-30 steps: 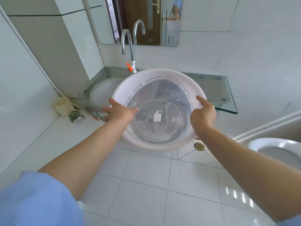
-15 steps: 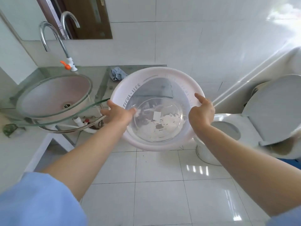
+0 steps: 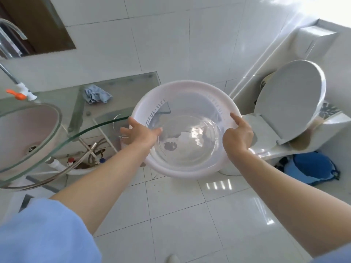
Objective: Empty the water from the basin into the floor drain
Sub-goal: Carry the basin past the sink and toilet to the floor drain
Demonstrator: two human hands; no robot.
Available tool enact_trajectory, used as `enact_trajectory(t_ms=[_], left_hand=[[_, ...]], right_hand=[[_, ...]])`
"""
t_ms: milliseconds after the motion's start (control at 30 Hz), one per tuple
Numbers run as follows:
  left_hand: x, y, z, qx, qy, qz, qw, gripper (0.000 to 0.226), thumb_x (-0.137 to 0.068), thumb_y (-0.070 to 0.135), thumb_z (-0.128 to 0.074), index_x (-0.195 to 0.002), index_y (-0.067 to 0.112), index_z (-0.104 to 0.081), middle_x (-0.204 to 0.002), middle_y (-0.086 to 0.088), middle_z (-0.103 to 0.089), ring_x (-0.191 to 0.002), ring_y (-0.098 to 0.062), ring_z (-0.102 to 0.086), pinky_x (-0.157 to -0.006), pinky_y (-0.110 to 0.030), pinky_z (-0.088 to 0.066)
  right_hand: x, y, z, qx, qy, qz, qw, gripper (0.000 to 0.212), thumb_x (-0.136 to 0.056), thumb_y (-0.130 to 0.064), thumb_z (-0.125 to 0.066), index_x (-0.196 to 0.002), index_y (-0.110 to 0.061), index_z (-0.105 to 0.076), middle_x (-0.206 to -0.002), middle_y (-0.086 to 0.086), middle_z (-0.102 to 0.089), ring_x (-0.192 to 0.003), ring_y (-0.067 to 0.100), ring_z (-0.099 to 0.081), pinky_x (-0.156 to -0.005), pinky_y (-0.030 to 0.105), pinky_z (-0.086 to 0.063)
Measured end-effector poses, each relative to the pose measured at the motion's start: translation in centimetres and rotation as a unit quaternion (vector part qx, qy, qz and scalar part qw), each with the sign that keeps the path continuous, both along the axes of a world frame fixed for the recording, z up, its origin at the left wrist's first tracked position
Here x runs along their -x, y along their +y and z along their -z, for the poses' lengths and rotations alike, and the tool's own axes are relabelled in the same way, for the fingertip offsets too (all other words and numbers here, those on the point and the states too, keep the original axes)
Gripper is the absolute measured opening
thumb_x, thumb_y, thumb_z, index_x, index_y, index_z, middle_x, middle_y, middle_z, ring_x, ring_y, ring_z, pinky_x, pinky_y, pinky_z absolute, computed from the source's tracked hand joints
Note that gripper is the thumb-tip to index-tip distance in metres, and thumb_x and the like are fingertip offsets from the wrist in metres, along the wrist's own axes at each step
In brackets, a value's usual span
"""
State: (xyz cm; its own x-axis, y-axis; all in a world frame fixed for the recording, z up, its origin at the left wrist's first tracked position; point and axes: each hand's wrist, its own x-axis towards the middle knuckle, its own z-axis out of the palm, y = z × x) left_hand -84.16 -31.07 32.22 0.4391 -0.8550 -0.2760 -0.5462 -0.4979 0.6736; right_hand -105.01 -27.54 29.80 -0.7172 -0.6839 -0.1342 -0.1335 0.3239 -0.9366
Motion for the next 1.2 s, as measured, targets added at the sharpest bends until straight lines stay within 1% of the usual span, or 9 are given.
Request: enact_trajectory(t_ms=[133,233,500,700,833,933,1033,1100,1200], left_hand=[[1.4,-1.2,1.8,0.002,-0.011,0.015,1.0,0.088,-0.074,0.043,-0.071,-0.141,0.026,-0.016,-0.142,-0.014,-0.02,-0.125,-0.039,-0.037,-0.083,-0.041,-0.042],[2.5,-2.2,3.7,0.001,-0.018,0.011,1.0,0.087,-0.071,0.042,-0.072,-0.138,0.028,-0.019,-0.14,-0.014,-0.023,-0.122,-0.041,-0.038,-0.096,-0.05,-0.044],[6.7,-5.0,9.6,-0.019,-0.008,-0.037,0.999,0.085,-0.073,0.041,-0.071,-0.138,0.029,-0.018,-0.142,-0.012,-0.021,-0.126,-0.039,-0.035,-0.1,-0.052,-0.041],[9.7,-5.7,16.0,-0.02,0.007,-0.071,0.997,0.084,-0.074,0.041,-0.071,-0.139,0.027,-0.019,-0.141,-0.012,-0.021,-0.123,-0.038,-0.038,-0.086,-0.041,-0.039],[11.1,-6.0,21.0,-0.022,0.007,-0.076,0.997,0.083,-0.074,0.038,-0.072,-0.138,0.026,-0.021,-0.143,-0.013,-0.02,-0.127,-0.037,-0.034,-0.088,-0.042,-0.039],[11.4,-6.6,24.8,-0.044,0.019,-0.08,0.996,0.084,-0.074,0.036,-0.072,-0.139,0.024,-0.02,-0.145,-0.016,-0.018,-0.124,-0.038,-0.037,-0.095,-0.045,-0.04],[10.9,-7.2,29.5,-0.052,0.024,-0.085,0.995,0.081,-0.075,0.035,-0.071,-0.137,0.023,-0.021,-0.148,-0.016,-0.016,-0.123,-0.039,-0.038,-0.087,-0.041,-0.039],[10.2,-7.2,32.7,-0.052,0.018,-0.086,0.995,0.079,-0.076,0.034,-0.071,-0.137,0.023,-0.022,-0.148,-0.013,-0.016,-0.123,-0.038,-0.037,-0.081,-0.04,-0.036],[9.0,-7.3,37.6,-0.047,0.0,-0.087,0.995,0.077,-0.076,0.036,-0.07,-0.135,0.02,-0.024,-0.147,-0.011,-0.018,-0.12,-0.038,-0.04,-0.079,-0.041,-0.038]], right_hand=[[1.2,-0.6,2.4,-0.004,-0.011,0.021,1.0,0.077,-0.073,0.015,-0.03,-0.129,-0.031,-0.056,-0.144,-0.002,-0.043,-0.129,0.018,-0.044,-0.097,0.022,-0.036],[2.3,-1.3,4.7,-0.01,-0.021,0.025,0.999,0.078,-0.071,0.015,-0.03,-0.128,-0.032,-0.056,-0.143,-0.004,-0.044,-0.13,0.02,-0.044,-0.105,0.028,-0.039],[6.7,-3.9,10.1,-0.038,-0.017,0.0,0.999,0.077,-0.074,0.015,-0.031,-0.129,-0.032,-0.055,-0.149,-0.004,-0.038,-0.133,0.019,-0.041,-0.109,0.03,-0.038],[9.9,-5.1,15.9,-0.038,-0.015,-0.022,0.999,0.08,-0.069,0.014,-0.027,-0.126,-0.032,-0.058,-0.131,-0.004,-0.05,-0.121,0.024,-0.05,-0.105,0.036,-0.044],[11.5,-5.2,20.3,-0.046,-0.017,-0.025,0.999,0.08,-0.068,0.015,-0.028,-0.125,-0.03,-0.059,-0.124,-0.002,-0.051,-0.119,0.024,-0.052,-0.104,0.033,-0.045],[12.2,-5.8,23.5,-0.059,-0.013,-0.024,0.998,0.08,-0.067,0.014,-0.028,-0.125,-0.032,-0.058,-0.135,0.001,-0.049,-0.125,0.024,-0.048,-0.107,0.034,-0.042],[11.6,-6.5,27.6,-0.059,0.002,-0.036,0.998,0.08,-0.066,0.013,-0.028,-0.124,-0.034,-0.059,-0.134,0.001,-0.051,-0.123,0.025,-0.048,-0.107,0.034,-0.041],[11.0,-6.6,30.5,-0.055,0.005,-0.037,0.998,0.079,-0.068,0.013,-0.028,-0.124,-0.032,-0.059,-0.136,-0.002,-0.05,-0.124,0.024,-0.047,-0.109,0.026,-0.035],[9.8,-6.4,35.5,-0.065,-0.002,-0.036,0.997,0.076,-0.073,0.016,-0.028,-0.127,-0.029,-0.058,-0.141,-0.004,-0.043,-0.13,0.02,-0.04,-0.098,0.015,-0.026]])
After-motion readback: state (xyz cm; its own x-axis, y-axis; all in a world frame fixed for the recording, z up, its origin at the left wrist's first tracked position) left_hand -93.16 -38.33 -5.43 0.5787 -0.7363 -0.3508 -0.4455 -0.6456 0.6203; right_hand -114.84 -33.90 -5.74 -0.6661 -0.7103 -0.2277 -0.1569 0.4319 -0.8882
